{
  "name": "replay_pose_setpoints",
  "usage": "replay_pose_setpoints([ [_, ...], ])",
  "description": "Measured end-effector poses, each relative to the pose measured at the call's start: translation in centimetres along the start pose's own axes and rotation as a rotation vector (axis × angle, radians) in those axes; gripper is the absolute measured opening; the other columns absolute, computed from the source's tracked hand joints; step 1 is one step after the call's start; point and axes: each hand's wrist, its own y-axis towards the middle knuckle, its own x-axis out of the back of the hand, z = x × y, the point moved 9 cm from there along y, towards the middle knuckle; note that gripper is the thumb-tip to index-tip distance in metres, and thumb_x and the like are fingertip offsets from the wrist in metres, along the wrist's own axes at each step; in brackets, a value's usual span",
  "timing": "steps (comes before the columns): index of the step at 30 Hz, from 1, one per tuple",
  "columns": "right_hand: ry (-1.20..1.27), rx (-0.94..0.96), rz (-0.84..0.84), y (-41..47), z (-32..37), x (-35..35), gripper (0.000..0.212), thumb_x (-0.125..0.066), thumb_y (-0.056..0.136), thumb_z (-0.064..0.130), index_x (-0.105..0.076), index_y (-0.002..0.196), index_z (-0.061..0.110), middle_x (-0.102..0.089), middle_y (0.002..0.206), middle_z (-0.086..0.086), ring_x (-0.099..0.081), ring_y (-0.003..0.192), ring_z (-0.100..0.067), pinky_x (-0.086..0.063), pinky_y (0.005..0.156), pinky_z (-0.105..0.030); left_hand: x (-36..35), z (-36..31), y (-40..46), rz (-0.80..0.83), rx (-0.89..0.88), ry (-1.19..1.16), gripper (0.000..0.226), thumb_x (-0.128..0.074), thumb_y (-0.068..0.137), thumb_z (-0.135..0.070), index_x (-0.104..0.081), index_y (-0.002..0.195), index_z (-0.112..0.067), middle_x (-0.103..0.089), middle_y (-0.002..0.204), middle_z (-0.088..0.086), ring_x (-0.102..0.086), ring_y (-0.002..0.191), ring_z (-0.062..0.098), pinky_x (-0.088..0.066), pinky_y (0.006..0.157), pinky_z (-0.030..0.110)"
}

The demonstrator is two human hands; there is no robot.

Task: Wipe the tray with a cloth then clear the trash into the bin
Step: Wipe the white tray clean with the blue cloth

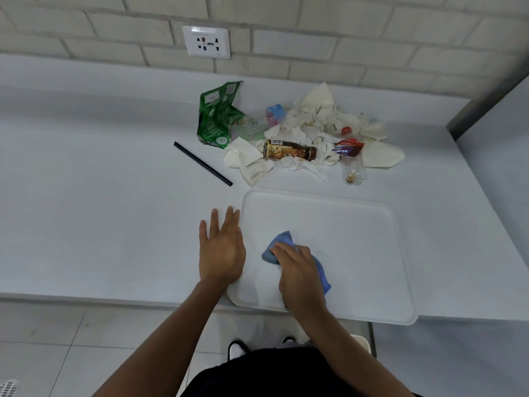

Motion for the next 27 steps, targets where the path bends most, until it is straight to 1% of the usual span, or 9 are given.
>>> replay_pose_setpoints([
  [2,0.018,-0.083,-0.095,-0.2,-1.9,2.3,0.056,-0.052,0.067,-0.02,-0.068,0.115,0.004,-0.067,0.114,-0.008,-0.06,0.101,-0.031,-0.051,0.088,-0.038,0.2,0.0,-0.2,-0.014,-0.004,-0.026,0.051,-0.021,0.106,-0.033,-0.037,0.152,-0.019,-0.035,0.16,0.0,-0.02,0.152,0.028,-0.01,0.125,0.05],
  [5,0.075,-0.287,-0.221,-0.6,-5.8,6.9,0.051,-0.047,0.082,-0.01,-0.063,0.123,0.016,-0.059,0.123,-0.001,-0.052,0.112,-0.017,-0.035,0.093,-0.019,0.4,-0.1,-0.3,-0.031,-0.016,-0.076,0.053,-0.02,0.104,-0.034,-0.038,0.151,-0.019,-0.036,0.159,-0.001,-0.018,0.152,0.027,-0.01,0.124,0.05],
  [9,0.078,-0.398,-0.431,-2.4,-10.6,14.8,0.048,-0.047,0.087,-0.003,-0.06,0.126,0.023,-0.052,0.121,0.013,-0.041,0.108,0.001,-0.027,0.088,-0.004,0.7,-0.2,-0.5,-0.038,-0.002,-0.132,0.053,-0.025,0.102,-0.039,-0.037,0.151,-0.02,-0.035,0.159,-0.001,-0.016,0.152,0.026,-0.009,0.124,0.049],
  [12,0.045,-0.456,-0.51,-3.6,-14.8,19.5,0.041,-0.047,0.088,-0.003,-0.062,0.117,0.022,-0.049,0.109,0.016,-0.042,0.101,0.002,-0.03,0.086,-0.011,1.1,-0.6,-0.5,-0.045,0.006,-0.137,0.057,-0.027,0.099,-0.043,-0.038,0.15,-0.019,-0.037,0.157,0.0,-0.017,0.151,0.027,-0.011,0.123,0.051],
  [16,0.192,-0.526,-0.616,-5.3,-20.4,22.4,0.019,-0.041,0.085,-0.004,-0.054,0.078,0.009,-0.052,0.075,0.013,-0.049,0.067,-0.001,-0.041,0.067,-0.015,1.0,-1.6,-0.3,-0.01,0.013,-0.045,0.059,-0.025,0.098,-0.045,-0.041,0.145,-0.013,-0.039,0.155,0.006,-0.021,0.147,0.034,-0.015,0.118,0.058],
  [19,0.122,-0.634,-0.565,-6.0,-24.3,22.4,0.006,-0.046,0.081,0.013,-0.051,0.08,0.014,-0.049,0.074,0.007,-0.049,0.07,-0.016,-0.038,0.069,-0.035,0.6,-3.0,-0.3,0.026,0.033,0.012,0.056,-0.025,0.1,-0.043,-0.04,0.138,-0.006,-0.042,0.147,0.011,-0.028,0.139,0.038,-0.023,0.11,0.065],
  [21,0.05,-0.71,-0.482,-6.3,-26.5,21.9,0.016,-0.052,0.077,0.015,-0.054,0.092,0.021,-0.05,0.083,0.006,-0.048,0.081,-0.018,-0.039,0.073,-0.036,0.5,-4.0,-0.5,0.025,0.064,-0.013,0.051,-0.029,0.1,-0.042,-0.038,0.132,-0.003,-0.044,0.137,0.017,-0.032,0.133,0.042,-0.027,0.104,0.069],
  [24,-0.221,-0.631,-0.42,-6.1,-27.6,22.2,0.04,-0.053,0.08,-0.002,-0.061,0.115,0.018,-0.055,0.109,0.0,-0.045,0.098,-0.014,-0.034,0.087,-0.026,0.3,-5.7,-0.3,0.021,0.043,-0.007,0.058,-0.027,0.097,-0.046,-0.041,0.132,-0.002,-0.044,0.138,0.02,-0.035,0.13,0.046,-0.033,0.098,0.067],
  [27,-0.228,-0.668,-0.348,-6.3,-29.0,21.4,0.049,-0.051,0.083,-0.001,-0.058,0.128,0.017,-0.054,0.13,-0.003,-0.047,0.12,-0.021,-0.037,0.099,-0.032,-0.1,-6.5,0.1,0.032,0.036,-0.022,0.065,-0.028,0.096,-0.047,-0.042,0.135,0.003,-0.043,0.14,0.027,-0.038,0.129,0.049,-0.036,0.096,0.067],
])
